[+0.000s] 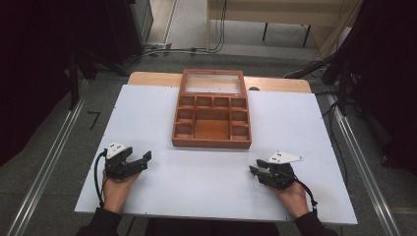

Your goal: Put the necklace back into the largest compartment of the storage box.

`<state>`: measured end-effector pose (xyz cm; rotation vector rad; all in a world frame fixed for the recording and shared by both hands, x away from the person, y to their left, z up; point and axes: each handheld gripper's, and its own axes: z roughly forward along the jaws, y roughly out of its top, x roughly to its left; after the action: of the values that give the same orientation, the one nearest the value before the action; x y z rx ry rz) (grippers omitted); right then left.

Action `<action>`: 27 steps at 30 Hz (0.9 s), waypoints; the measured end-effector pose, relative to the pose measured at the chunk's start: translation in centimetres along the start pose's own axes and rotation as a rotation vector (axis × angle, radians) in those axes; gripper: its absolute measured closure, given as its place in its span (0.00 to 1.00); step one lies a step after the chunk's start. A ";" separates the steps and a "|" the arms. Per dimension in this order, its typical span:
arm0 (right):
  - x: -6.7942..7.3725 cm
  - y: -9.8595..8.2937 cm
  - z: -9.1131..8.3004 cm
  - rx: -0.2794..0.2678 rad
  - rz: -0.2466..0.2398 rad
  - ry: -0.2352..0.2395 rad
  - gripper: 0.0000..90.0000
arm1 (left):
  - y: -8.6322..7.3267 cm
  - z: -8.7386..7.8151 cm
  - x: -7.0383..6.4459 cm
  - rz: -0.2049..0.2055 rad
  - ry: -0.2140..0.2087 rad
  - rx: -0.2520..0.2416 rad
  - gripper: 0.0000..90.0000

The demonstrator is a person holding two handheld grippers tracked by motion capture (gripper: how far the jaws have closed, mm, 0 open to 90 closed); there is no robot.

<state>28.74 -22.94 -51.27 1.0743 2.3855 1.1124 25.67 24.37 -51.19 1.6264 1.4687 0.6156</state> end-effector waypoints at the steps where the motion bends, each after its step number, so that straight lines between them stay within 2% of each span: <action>1: 0.2 0.0 0.1 0.007 -0.010 0.002 0.72 | 0.0 0.0 0.0 0.000 0.000 0.000 0.26; 6: 0.3 0.0 0.1 0.014 -0.023 -0.004 0.80 | 0.0 0.0 0.0 0.000 -0.001 0.001 0.26; 8: 0.4 0.0 0.1 0.015 -0.030 -0.002 0.88 | 0.0 0.0 0.0 -0.001 -0.001 -0.001 0.26; 12: 0.5 0.0 0.1 0.018 -0.042 0.002 0.93 | 0.0 0.0 0.0 -0.001 -0.002 -0.002 0.26; 27: 0.6 0.6 -1.4 -0.035 -0.032 0.017 0.94 | 0.0 -0.1 0.0 -0.004 -0.006 -0.003 0.26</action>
<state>27.90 -23.04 -49.84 1.0152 2.3793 1.1521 25.63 24.41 -51.13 1.6214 1.4657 0.6105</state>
